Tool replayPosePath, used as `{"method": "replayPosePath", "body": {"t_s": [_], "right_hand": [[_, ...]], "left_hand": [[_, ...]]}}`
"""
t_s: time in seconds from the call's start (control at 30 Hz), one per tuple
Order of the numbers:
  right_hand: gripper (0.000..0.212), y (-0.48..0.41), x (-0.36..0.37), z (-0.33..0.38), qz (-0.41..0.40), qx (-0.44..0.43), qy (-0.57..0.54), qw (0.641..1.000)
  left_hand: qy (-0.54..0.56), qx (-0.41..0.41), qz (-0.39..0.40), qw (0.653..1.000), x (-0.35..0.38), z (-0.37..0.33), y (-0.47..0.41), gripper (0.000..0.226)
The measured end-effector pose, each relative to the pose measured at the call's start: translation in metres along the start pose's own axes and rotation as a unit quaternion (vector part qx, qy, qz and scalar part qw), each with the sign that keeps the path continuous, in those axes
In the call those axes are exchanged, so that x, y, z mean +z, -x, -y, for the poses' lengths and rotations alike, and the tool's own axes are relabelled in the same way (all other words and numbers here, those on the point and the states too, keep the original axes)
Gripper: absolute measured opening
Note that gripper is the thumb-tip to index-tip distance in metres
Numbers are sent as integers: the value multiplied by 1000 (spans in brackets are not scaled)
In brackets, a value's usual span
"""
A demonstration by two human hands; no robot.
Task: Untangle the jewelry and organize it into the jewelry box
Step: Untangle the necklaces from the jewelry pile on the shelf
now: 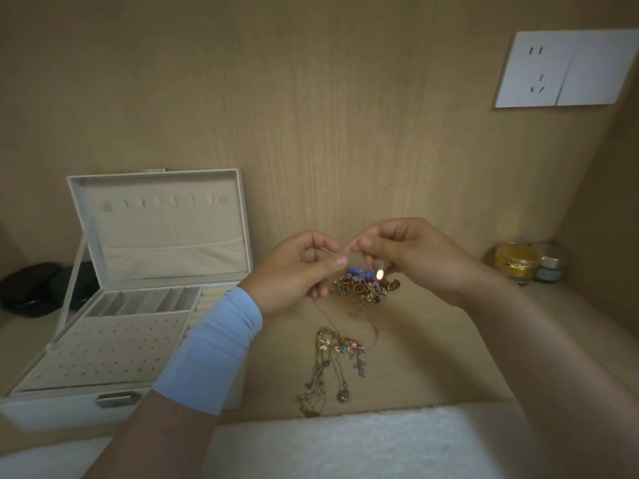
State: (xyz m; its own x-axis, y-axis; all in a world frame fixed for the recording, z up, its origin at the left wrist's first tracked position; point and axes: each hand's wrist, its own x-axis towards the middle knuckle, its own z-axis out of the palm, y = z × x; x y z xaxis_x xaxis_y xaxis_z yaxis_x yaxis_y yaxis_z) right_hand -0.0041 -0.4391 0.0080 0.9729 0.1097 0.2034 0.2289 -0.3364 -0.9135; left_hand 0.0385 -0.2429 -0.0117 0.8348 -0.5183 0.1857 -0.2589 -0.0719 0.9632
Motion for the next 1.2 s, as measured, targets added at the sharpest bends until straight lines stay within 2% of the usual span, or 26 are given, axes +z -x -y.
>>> {"method": "replayPosePath", "body": {"t_s": [0.13,0.3,0.4,0.53,0.6,0.63,0.7,0.77,0.83,0.9,0.97,1.07,1.2], "right_hand": [[25,-8,-5,-2,-125,4,-175,977],[22,-11,-12,-7,-142,57,-425,892],[23,-14,-18,-20,-168,86,-448,874],[24,-16,-22,-29,-190,116,-463,858],[22,-15,-24,-30,-185,117,-420,881],[20,-13,-25,-31,-174,117,-369,906],[19,-11,-27,-34,-137,121,-187,965],[22,-7,-29,-39,-57,131,38,989],[24,-1,-30,-44,65,163,202,964],[25,4,-30,-47,146,217,267,927],[28,6,-34,-49,171,268,302,899],[21,8,-45,-51,177,289,404,850],[15,10,-51,-58,156,283,423,847]], "left_hand": [[-41,-41,65,996,-2,6,1,8],[-37,-52,90,994,-3,8,3,18],[46,-40,73,995,-7,6,1,21],[106,-53,107,987,-7,7,1,23],[107,-61,118,985,-8,10,1,22],[111,-64,118,985,-8,10,1,19],[104,-68,111,986,-7,11,1,14],[55,-76,97,991,-1,13,-1,15],[-2,-75,88,993,10,20,-2,14],[-38,-69,82,994,23,28,-3,11],[-84,-68,80,991,35,37,-3,11],[-145,-49,94,984,49,45,-2,10],[-176,-41,120,976,59,46,-3,7]]}}
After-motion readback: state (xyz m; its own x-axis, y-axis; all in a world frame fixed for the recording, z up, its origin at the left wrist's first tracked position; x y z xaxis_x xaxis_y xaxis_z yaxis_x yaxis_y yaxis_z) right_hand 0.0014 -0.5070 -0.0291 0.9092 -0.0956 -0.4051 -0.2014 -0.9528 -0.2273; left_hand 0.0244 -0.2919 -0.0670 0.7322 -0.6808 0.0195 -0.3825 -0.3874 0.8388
